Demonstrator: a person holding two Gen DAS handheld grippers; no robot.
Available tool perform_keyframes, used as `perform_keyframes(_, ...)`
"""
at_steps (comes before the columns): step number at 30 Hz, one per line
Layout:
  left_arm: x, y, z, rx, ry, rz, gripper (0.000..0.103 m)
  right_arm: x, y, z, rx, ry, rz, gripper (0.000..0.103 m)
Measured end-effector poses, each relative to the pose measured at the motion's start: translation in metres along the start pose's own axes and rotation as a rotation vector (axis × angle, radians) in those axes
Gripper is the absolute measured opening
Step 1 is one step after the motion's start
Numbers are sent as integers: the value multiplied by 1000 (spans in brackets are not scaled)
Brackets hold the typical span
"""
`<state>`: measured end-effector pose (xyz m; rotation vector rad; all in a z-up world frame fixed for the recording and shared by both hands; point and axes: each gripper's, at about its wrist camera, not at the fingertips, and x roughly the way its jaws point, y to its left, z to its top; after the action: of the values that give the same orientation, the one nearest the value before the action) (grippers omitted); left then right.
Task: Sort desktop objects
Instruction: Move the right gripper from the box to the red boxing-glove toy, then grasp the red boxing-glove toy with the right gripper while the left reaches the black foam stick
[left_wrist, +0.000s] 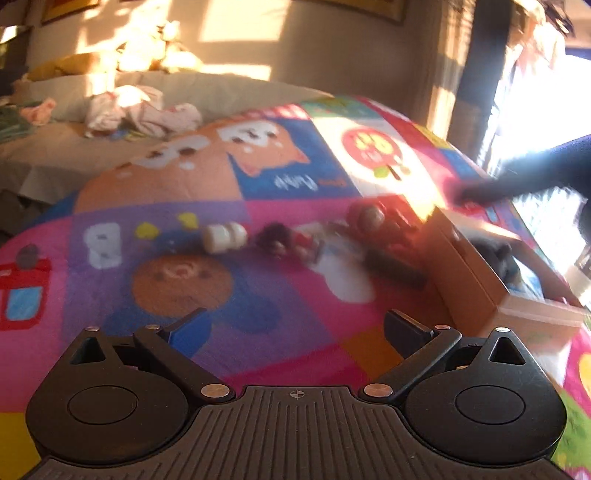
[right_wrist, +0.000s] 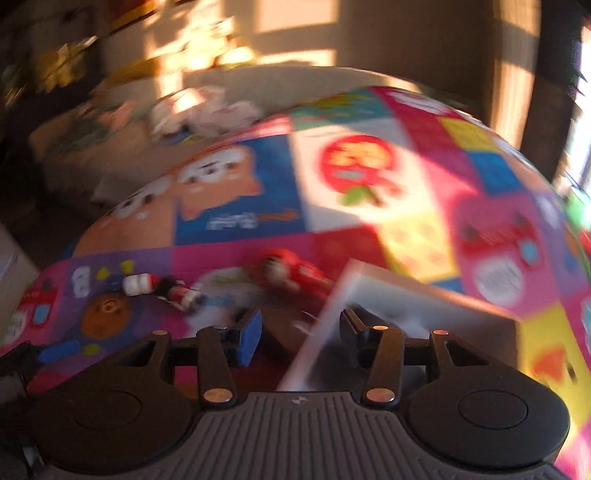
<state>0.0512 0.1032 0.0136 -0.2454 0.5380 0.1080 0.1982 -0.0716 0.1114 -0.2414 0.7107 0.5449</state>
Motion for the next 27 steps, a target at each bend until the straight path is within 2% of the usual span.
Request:
perform_keyframes(2, 2, -6, -3, 41, 24, -27, 102, 31, 15, 19, -19, 35, 6, 64)
perform_keyframes(4, 2, -10, -7, 68, 25, -36, 102, 66, 25, 35, -26, 56, -30, 76)
perform_keyframes(7, 3, -11, -9, 67, 31, -40, 102, 123, 33, 53, -74, 130, -110, 78)
perform_keyframes(10, 5, -6, -8, 36, 49, -50, 102, 163, 37, 54, -137, 220, -183, 77)
perform_keyframes(11, 6, -5, -8, 27, 55, -55, 102, 170, 37, 52, -143, 241, -186, 68)
perform_keyframes(12, 6, -4, -8, 20, 58, -58, 102, 172, 35, 50, -141, 252, -185, 68)
perform_keyframes(14, 6, -4, -8, 21, 58, -60, 102, 168, 31, 48, -123, 237, -169, 68)
perform_keyframes(18, 3, -9, -9, 50, 47, -77, 102, 142, 30, 38, -79, 249, -59, 68)
perform_keyframes(22, 0, -25, -14, 135, 66, -137, 103, 103, 53, 14, -138, 258, 47, 68)
perform_keyframes(25, -6, -39, -22, 212, 78, -175, 103, 77, 68, -8, -141, 305, 165, 67)
perform_keyframes(27, -12, -48, -28, 258, 82, -192, 103, 55, 72, -22, -131, 300, 225, 67)
